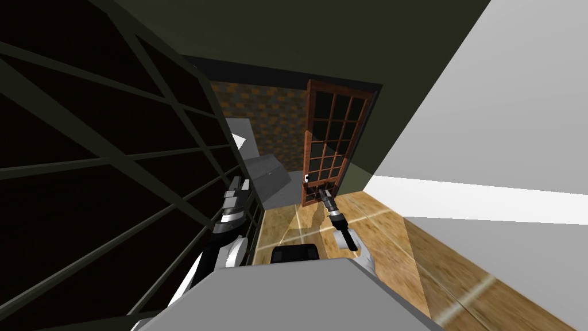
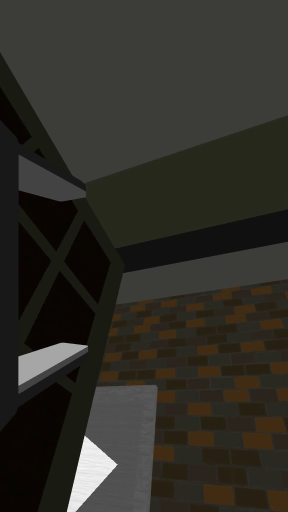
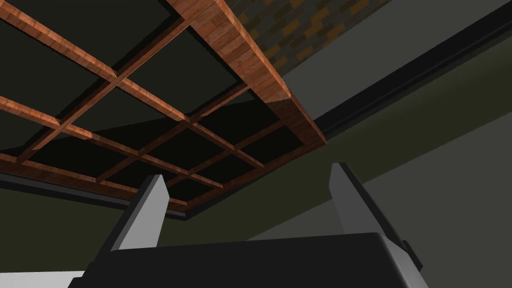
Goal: Pull the door open
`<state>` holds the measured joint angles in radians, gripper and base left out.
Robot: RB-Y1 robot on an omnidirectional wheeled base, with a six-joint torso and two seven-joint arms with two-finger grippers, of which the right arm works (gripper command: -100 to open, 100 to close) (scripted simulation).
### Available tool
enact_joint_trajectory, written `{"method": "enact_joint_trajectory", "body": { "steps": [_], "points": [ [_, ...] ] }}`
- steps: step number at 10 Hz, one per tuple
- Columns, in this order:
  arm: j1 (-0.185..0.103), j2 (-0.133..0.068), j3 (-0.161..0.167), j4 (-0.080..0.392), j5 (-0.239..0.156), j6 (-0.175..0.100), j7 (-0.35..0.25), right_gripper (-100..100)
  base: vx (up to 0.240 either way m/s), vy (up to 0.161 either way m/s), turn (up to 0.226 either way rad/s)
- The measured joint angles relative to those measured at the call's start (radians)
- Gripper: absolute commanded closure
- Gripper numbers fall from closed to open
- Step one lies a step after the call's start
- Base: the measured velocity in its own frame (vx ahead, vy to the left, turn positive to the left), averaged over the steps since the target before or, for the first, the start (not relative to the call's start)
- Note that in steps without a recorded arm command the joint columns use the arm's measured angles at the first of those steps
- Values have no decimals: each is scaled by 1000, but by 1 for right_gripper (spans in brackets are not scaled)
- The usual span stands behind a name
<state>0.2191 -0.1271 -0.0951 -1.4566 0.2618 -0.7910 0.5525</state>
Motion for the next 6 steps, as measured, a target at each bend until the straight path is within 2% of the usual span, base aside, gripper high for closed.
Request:
{"method": "enact_joint_trajectory", "body": {
  "steps": [6],
  "points": [
    [-48, -12, -27, 167, 35, -40, 120, -100, 98, 14, 4]
  ]
}}
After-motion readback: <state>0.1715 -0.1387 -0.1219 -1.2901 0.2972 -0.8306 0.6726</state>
